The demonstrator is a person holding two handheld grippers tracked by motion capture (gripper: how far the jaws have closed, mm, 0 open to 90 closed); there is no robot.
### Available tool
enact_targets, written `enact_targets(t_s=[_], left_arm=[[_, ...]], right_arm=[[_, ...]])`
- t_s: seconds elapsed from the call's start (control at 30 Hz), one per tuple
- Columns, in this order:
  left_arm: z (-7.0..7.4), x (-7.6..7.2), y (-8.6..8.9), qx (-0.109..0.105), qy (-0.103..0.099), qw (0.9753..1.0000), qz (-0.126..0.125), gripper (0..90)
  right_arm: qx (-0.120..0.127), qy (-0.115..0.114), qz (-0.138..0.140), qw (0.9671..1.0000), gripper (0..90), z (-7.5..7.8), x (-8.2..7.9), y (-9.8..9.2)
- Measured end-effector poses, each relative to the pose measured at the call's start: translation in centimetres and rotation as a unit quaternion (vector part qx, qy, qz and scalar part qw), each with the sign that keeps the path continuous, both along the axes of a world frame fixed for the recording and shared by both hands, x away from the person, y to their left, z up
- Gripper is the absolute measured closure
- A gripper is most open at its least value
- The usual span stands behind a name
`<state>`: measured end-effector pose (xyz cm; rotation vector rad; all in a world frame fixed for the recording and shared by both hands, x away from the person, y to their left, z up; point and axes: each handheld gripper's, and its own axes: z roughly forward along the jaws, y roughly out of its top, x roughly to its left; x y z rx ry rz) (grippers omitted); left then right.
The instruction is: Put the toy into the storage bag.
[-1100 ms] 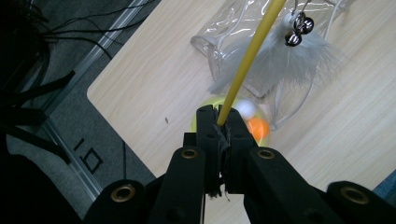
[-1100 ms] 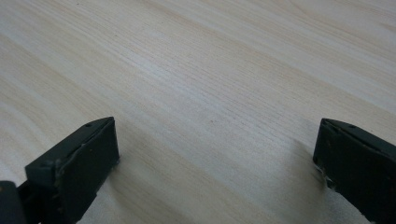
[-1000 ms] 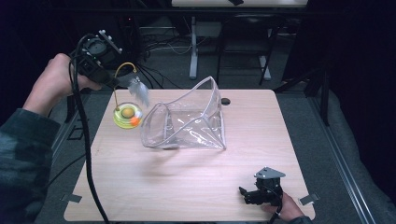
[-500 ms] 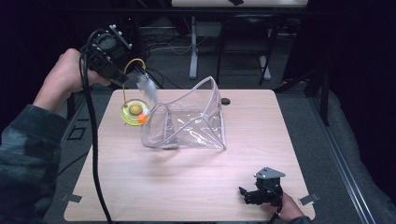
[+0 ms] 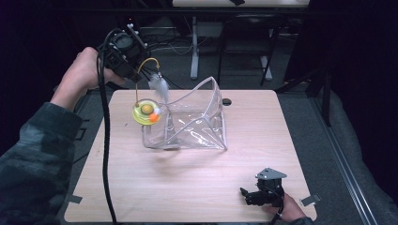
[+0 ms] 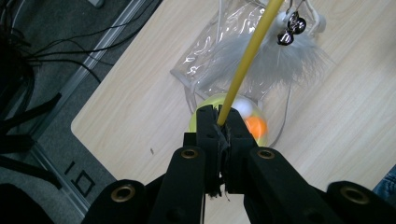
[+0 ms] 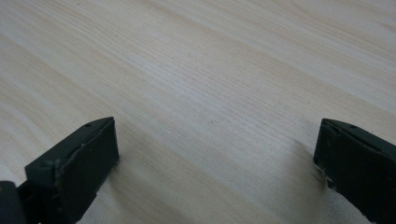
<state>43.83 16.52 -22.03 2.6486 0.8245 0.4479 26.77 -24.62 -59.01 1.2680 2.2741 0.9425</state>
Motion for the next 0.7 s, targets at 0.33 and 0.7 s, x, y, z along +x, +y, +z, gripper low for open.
enact_targets(t_s=[0.33,0.7], left_arm=[[-0.4,0.4,-1.2,-0.005,0.005,0.9999,-0.009,87.8],[-2.4,1.9,-2.1,-0.02,0.027,0.9993,-0.013,87.8]], right_arm=[[0.0,0.0,0.0,1.0,0.0,0.0,0.0,0.0],[0.0,0.0,0.0,1.0,0.0,0.0,0.0,0.0]])
